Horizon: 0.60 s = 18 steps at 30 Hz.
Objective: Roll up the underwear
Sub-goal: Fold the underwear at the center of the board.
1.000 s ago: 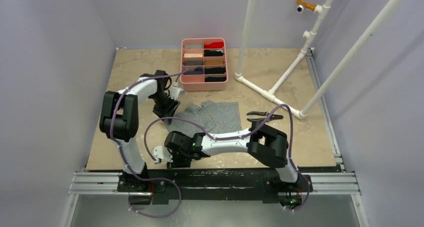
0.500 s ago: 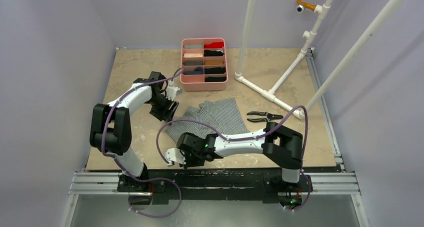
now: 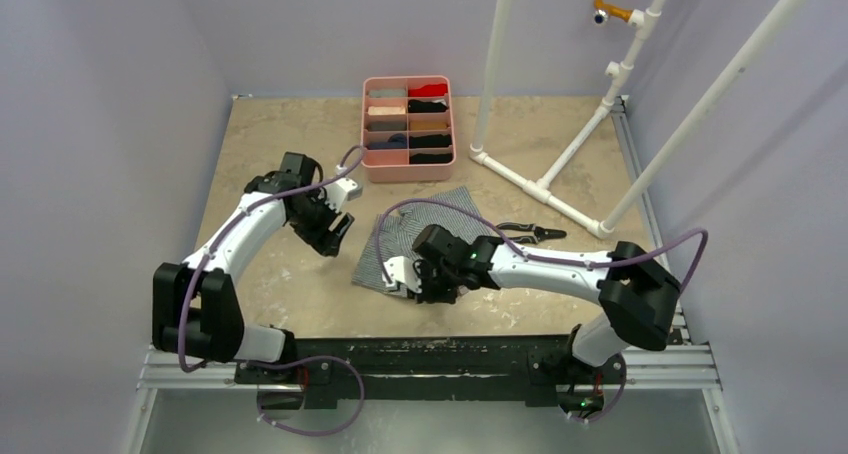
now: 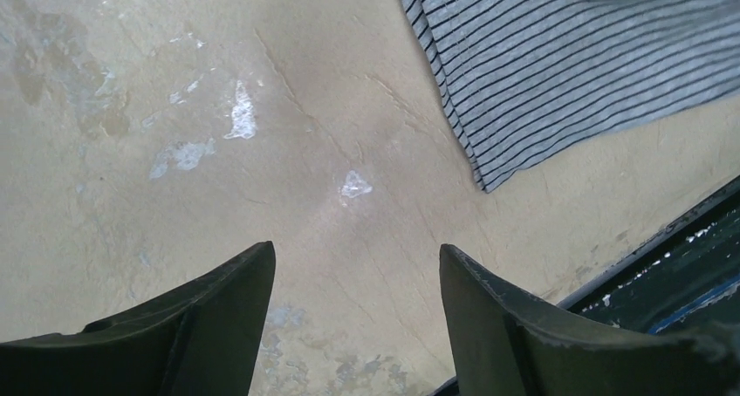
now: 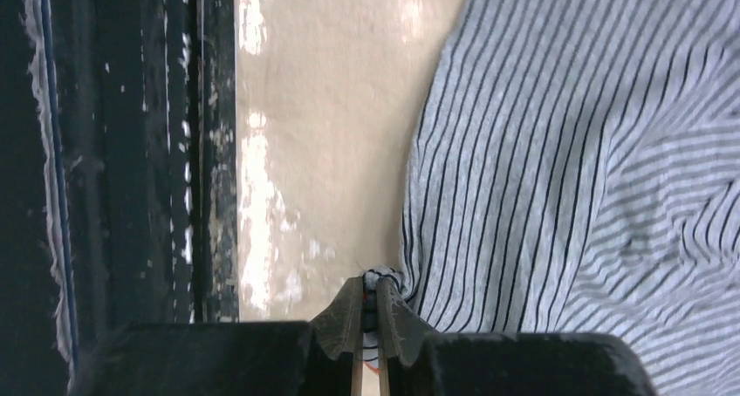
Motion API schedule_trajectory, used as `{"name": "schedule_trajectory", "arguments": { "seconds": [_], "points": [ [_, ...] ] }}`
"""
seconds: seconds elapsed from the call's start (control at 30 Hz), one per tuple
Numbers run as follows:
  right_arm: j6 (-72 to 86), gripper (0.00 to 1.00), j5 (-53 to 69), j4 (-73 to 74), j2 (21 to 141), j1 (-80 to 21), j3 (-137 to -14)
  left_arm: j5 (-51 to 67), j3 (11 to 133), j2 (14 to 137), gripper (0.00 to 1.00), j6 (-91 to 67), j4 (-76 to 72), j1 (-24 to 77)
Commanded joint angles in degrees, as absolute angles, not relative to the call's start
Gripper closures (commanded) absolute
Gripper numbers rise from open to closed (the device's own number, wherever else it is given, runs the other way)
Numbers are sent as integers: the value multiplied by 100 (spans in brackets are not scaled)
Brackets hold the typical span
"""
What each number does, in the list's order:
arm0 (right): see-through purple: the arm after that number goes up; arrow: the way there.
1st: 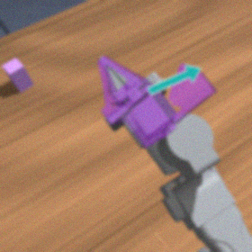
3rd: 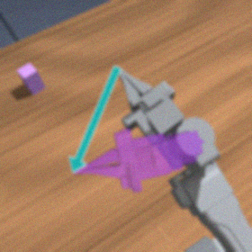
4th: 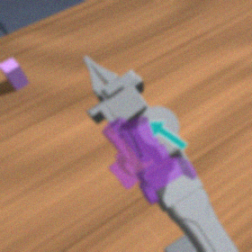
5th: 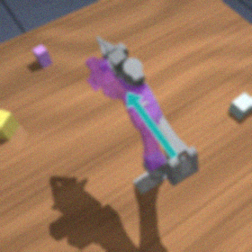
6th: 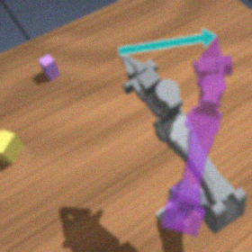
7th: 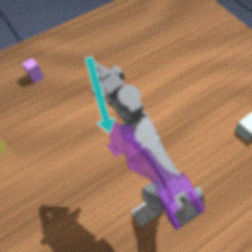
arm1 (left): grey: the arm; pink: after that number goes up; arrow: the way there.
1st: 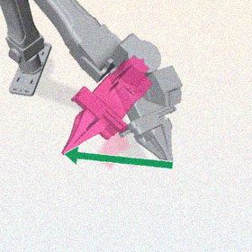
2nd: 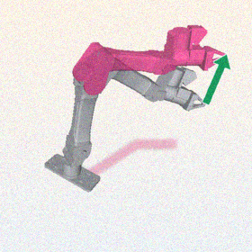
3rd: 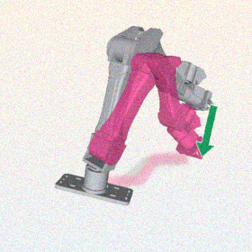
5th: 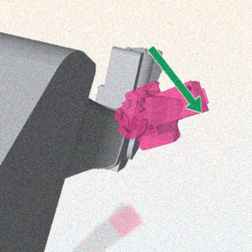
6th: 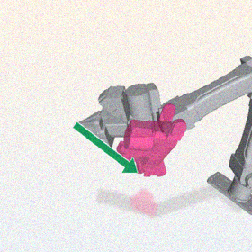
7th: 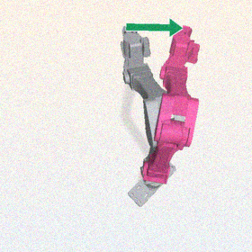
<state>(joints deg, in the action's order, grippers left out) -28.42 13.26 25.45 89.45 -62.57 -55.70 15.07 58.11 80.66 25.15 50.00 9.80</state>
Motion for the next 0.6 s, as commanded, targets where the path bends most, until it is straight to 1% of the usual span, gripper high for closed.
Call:
{"name": "schedule_trajectory", "arguments": {
  "seconds": [0.0, 0.2, 0.37, 0.57],
  "points": [
    [-2976, 100, 1809, 2804, 8470, -5822, -5360, 2047, 5476, 7600, 31, 3196, 4567, 1002],
    [-2935, 100, 2499, 3078, 8315, -5132, -5540, 2470, 4940, 6706, 30, 3470, 3988, 1209],
    [-3013, 100, 3386, 3427, 8697, -4517, -6069, 2136, 4398, 6114, 29, 3516, 3517, 1986],
    [-3154, 100, 4167, 3808, 9157, -3791, -6653, 1822, 4242, 6171, 29, 3733, 3416, 2746]
  ]
}}
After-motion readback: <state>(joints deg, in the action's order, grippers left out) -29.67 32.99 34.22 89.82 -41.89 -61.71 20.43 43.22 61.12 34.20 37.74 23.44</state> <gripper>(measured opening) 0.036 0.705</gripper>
